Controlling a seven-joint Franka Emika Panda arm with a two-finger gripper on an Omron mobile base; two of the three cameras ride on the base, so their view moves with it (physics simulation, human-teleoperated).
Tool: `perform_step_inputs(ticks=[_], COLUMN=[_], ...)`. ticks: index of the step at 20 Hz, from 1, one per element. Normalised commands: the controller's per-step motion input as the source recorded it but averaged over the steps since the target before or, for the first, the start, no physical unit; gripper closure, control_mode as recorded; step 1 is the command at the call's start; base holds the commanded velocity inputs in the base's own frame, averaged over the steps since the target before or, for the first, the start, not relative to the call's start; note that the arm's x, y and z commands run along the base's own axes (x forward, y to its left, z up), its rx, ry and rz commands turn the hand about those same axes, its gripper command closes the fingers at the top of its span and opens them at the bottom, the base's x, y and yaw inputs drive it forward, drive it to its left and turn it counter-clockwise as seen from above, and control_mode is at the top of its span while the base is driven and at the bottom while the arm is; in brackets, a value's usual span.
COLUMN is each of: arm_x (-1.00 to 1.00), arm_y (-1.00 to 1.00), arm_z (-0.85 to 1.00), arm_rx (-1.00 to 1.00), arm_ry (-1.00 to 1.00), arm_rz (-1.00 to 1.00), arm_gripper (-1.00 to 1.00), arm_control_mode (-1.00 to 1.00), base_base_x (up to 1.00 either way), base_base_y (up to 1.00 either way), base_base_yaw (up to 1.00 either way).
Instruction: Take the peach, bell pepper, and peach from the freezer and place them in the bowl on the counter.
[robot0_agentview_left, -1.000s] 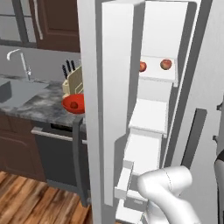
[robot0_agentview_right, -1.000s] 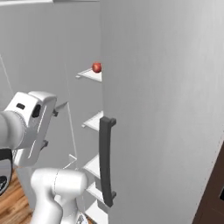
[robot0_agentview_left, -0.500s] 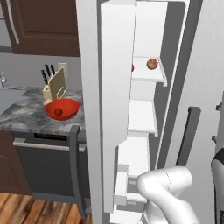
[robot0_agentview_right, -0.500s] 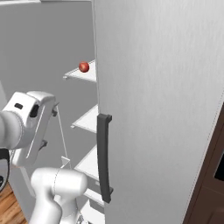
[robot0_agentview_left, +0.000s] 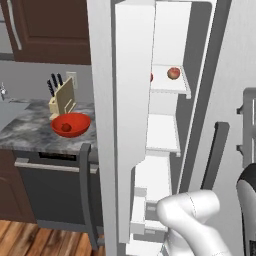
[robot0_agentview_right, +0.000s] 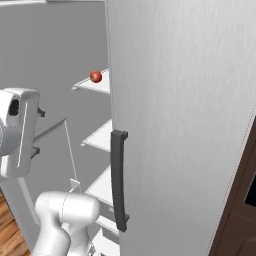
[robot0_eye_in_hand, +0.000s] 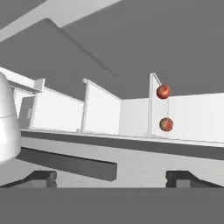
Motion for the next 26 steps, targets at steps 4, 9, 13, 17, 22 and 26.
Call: perform_step_inputs(ticks=[4, 9, 13, 17, 22, 26], arm_x=[0.00, 0.04, 0.43, 0.69, 0.51, 0.39], arm_y=[0.05, 0.25, 0.34, 0.39, 0.24, 0.00], arm_z=[0.46, 0.25, 0.09, 0.00, 0.00, 0.00], arm_rx=[-0.08, -0.07, 0.00, -0.05, -0.06, 0.00], arm_ry=[0.00, -0.09, -0.01, 0.00, 0.00, 0.00], arm_rz=[0.24, 0.15, 0.17, 0.07, 0.00, 0.02], arm_gripper=[-1.00, -1.00, -1.00, -1.00, -1.00, -1.00], arm_control_mode=[-1.00, -1.00, -1.00, -1.00, -1.00, -1.00], base_base_x=[0.00, 0.00, 0.00, 0.00, 0.00, 0.00], base_base_y=[0.00, 0.00, 0.00, 0.00, 0.00, 0.00], base_base_yaw=[0.00, 0.00, 0.00, 0.00, 0.00, 0.00])
